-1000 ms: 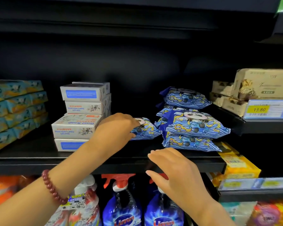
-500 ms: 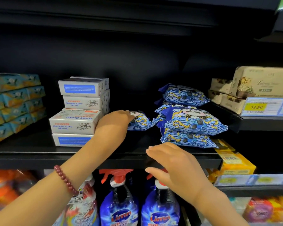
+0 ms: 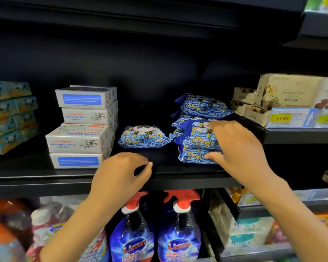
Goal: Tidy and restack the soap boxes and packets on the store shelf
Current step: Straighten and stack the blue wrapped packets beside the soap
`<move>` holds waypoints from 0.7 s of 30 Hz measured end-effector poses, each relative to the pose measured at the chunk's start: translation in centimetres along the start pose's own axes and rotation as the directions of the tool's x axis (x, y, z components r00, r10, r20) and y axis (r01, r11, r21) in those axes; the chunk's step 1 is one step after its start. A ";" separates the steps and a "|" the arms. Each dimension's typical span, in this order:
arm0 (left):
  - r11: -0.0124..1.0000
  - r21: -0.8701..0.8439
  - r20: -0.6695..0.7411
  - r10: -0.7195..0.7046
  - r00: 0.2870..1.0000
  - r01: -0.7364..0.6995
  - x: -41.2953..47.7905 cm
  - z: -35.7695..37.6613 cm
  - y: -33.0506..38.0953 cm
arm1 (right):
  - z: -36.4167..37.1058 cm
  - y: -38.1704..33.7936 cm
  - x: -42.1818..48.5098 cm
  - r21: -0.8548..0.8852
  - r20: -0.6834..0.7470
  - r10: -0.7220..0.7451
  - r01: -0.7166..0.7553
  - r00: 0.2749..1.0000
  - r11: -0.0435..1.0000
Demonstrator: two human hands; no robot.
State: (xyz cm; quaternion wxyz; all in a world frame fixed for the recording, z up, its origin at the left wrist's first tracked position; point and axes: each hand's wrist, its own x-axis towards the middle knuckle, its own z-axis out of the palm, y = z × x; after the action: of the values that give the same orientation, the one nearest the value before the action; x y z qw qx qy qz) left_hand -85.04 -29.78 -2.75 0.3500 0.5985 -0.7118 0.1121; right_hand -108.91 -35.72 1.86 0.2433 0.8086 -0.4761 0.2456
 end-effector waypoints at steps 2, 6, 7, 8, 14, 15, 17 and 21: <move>1.000 -0.012 0.000 -0.008 1.000 0.008 -0.1 0.1 0.0 | 0.6 0.2 -0.5 0.119 -0.122 0.014 0.001 0.992 0.993; 0.998 -0.050 -0.018 -0.038 0.999 0.037 0.0 0.1 0.0 | 0.6 0.4 -0.8 0.172 -0.255 -0.054 0.100 0.965 0.980; 0.997 -0.062 -0.024 -0.045 0.999 0.043 0.0 0.0 0.0 | 0.4 0.4 -0.9 0.163 -0.274 -0.074 0.122 0.959 0.979; 0.994 -0.100 -0.039 -0.055 0.998 0.051 0.1 0.0 0.0 | 0.3 0.3 -0.9 0.149 -0.300 -0.092 0.142 0.950 0.979; 0.542 -0.809 0.093 -0.263 0.960 0.227 1.8 -1.9 2.0 | -0.6 -2.4 -1.0 0.079 -0.574 -0.218 0.318 0.789 0.945; 0.449 -0.844 0.195 -0.253 0.948 0.294 2.2 -2.4 2.4 | -0.8 -3.2 -0.8 0.070 -0.611 -0.240 0.353 0.754 0.933; 0.403 -0.847 0.294 -0.190 0.937 0.347 2.8 -3.0 3.1 | -0.9 -4.7 -0.3 0.048 -0.658 -0.271 0.398 0.702 0.916; 0.292 -0.909 0.251 -0.182 0.951 0.296 3.0 -2.7 3.4 | -0.7 -6.0 0.3 0.077 -0.642 -0.277 0.419 0.715 0.905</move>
State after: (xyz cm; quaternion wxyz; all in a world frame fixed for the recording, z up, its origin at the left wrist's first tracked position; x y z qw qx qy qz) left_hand -87.35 -29.62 2.04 0.6069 0.3902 -0.5637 -0.4021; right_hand -103.50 -32.93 1.64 0.3377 0.7798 -0.1787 0.4960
